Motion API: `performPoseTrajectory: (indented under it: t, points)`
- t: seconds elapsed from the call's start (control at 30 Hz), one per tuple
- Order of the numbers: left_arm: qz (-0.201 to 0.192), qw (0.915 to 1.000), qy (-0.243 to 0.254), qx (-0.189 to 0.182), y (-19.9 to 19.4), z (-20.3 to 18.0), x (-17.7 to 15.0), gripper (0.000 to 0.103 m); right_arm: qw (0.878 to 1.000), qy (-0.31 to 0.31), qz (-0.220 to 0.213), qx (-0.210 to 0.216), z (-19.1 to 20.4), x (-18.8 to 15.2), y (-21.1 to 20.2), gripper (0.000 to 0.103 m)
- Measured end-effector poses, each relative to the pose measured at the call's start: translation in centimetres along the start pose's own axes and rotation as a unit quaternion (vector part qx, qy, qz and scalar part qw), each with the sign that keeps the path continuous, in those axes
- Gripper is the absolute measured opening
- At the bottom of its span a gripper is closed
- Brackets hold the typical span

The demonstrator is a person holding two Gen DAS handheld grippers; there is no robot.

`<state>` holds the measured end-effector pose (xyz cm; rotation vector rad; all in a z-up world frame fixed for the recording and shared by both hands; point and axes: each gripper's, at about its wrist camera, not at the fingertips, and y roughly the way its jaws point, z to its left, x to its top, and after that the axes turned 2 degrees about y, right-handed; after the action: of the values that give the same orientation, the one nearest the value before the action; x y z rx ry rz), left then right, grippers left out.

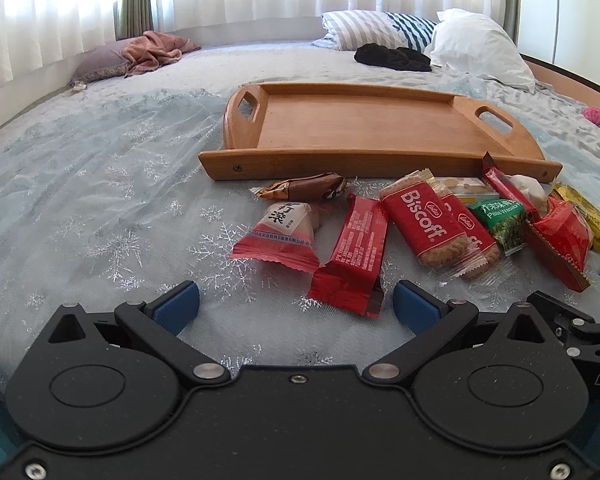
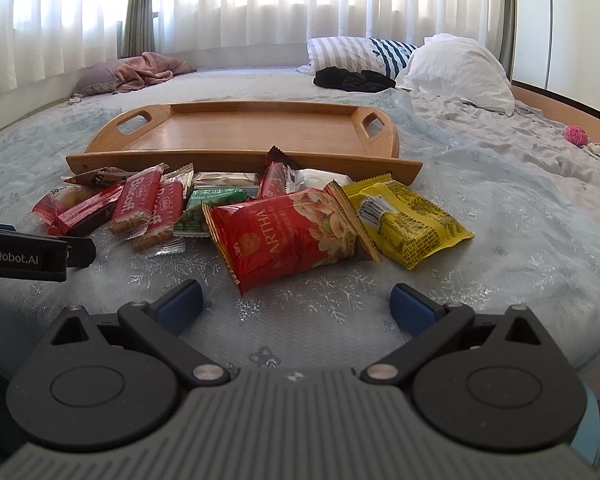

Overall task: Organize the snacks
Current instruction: 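Grasp the red snack bar with the left gripper while the right grasps the red nut bag, then carry both snacks over the wooden tray and open both grippers to drop them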

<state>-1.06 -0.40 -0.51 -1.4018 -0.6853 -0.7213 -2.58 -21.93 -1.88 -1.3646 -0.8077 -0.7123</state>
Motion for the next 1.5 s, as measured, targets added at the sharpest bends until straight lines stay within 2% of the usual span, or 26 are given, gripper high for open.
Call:
performPoseTrajectory:
  t: [0.17,0.2,0.27,0.3,0.33,0.4,0.5,0.57,0.7,0.9,1.07,1.37,1.4,1.5]
  points:
    - [-0.004,1.0000,-0.001,-0.001,-0.4,0.3,0.3,0.102,1.000,0.007,-0.016,0.012,-0.5,0.5,-0.6,0.103]
    - [-0.008,1.0000,0.003,-0.001,-0.6,0.4,0.5,0.099,0.999,0.008,-0.026,0.017,-0.6,0.6,-0.9,0.103]
    - [-0.029,0.9995,0.012,0.000,-1.4,0.4,0.9,0.081,0.998,0.011,-0.050,0.022,-0.9,0.8,-1.3,0.103]
    - [-0.041,0.9989,0.022,-0.004,-1.9,0.3,1.1,0.065,0.998,0.013,-0.062,0.023,-1.1,1.1,-1.5,0.103]
    - [-0.048,0.9984,0.030,-0.008,-2.3,0.2,1.4,0.054,0.997,0.016,-0.071,0.025,-1.4,1.4,-1.7,0.103]
    - [-0.065,0.9968,0.040,-0.023,-3.2,-0.1,1.9,0.048,0.996,0.025,-0.081,0.024,-1.9,1.9,-1.7,0.103]
    - [-0.084,0.9935,0.050,-0.057,-3.9,-0.6,2.7,0.049,0.995,0.040,-0.080,0.038,-2.7,2.7,-1.2,0.102]
    - [-0.076,0.9933,0.053,-0.069,-3.5,-1.0,3.0,0.050,0.995,0.045,-0.075,0.042,-3.0,3.0,-0.8,0.097]
    - [-0.035,0.9962,0.033,-0.072,-1.6,-0.9,3.1,0.049,0.996,0.034,-0.071,0.041,-2.9,3.2,-0.2,0.090]
    - [-0.027,0.9961,0.033,-0.077,-0.6,-1.0,3.0,0.046,0.996,0.013,-0.068,0.053,-2.2,3.0,0.2,0.083]
    - [0.008,0.9948,-0.001,-0.102,0.3,-0.3,2.6,0.031,0.996,0.008,-0.060,0.059,-1.7,2.8,0.6,0.082]
    - [0.007,0.9948,-0.003,-0.101,0.2,0.1,2.3,0.030,0.996,-0.008,-0.061,0.060,-1.6,2.5,0.5,0.082]
    - [0.007,0.9947,-0.002,-0.103,0.1,0.1,2.3,0.025,0.996,-0.011,-0.061,0.060,-1.6,2.5,0.5,0.083]
    - [0.007,0.9939,-0.007,-0.110,-0.1,0.0,2.5,0.024,0.996,-0.025,-0.057,0.065,-1.2,2.4,0.5,0.085]
